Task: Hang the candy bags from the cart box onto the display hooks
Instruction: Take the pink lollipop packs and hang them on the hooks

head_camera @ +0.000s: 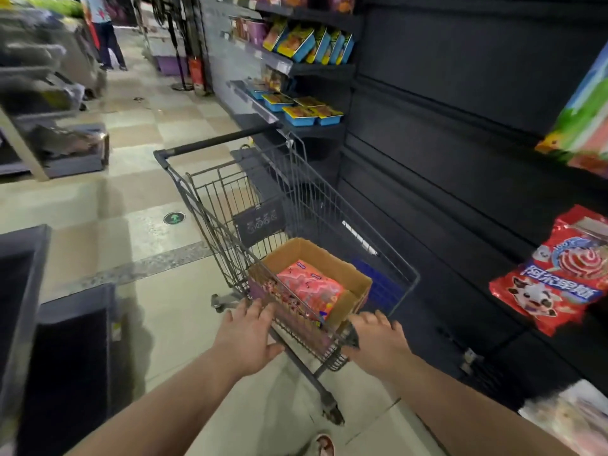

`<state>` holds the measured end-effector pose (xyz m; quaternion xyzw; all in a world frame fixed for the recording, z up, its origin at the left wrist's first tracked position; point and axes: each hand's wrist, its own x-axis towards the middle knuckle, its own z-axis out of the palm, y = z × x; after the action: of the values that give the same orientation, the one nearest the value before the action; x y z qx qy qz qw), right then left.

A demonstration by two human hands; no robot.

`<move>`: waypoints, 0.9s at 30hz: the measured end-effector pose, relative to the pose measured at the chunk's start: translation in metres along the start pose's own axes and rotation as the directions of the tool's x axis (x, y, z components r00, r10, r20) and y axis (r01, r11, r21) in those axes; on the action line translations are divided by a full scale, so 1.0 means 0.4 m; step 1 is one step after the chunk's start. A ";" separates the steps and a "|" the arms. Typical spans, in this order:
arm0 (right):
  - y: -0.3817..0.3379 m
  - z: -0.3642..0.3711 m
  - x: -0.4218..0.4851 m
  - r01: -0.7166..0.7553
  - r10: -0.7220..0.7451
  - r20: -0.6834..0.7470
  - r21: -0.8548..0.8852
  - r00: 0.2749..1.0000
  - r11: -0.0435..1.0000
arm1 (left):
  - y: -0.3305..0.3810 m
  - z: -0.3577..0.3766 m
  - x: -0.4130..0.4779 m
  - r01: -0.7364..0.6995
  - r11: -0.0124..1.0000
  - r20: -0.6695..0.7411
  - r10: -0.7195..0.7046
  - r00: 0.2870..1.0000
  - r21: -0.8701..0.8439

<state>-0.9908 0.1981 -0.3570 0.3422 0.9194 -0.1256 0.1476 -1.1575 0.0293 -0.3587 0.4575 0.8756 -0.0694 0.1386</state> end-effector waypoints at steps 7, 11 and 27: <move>0.008 -0.042 0.223 0.050 -0.049 0.046 -0.012 0.998 0.999 | -0.030 -0.066 0.224 0.038 0.999 0.058 -0.040 0.998 0.036; 0.063 -0.070 0.335 0.029 -0.032 0.083 0.037 0.996 0.999 | -0.001 -0.095 0.357 0.010 1.000 0.079 -0.013 0.997 0.028; 0.184 -0.042 0.552 -0.053 0.035 0.196 0.085 0.980 0.995 | 0.049 -0.052 0.667 -0.113 0.990 0.238 0.089 0.967 0.089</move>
<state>-1.1045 0.3887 -0.4299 0.3547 0.8862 -0.1964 0.2240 -1.2898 0.2542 -0.4204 0.4965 0.8242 -0.1600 0.2206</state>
